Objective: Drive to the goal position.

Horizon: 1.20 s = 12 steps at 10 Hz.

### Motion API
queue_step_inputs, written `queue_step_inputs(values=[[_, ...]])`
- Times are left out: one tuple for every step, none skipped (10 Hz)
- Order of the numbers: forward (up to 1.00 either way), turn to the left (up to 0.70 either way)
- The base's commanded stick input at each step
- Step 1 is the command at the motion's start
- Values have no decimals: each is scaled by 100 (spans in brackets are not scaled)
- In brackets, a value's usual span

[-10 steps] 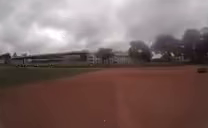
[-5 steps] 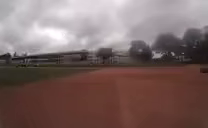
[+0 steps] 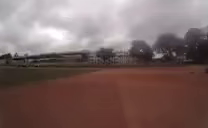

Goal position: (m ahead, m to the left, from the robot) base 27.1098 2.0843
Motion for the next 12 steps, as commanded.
queue_step_inputs(values=[[70,0],[70,0],[70,0],[70,0],[70,0],[70,0],[70,0],[70,0],[70,0],[70,0],[70,0],[70,0]])
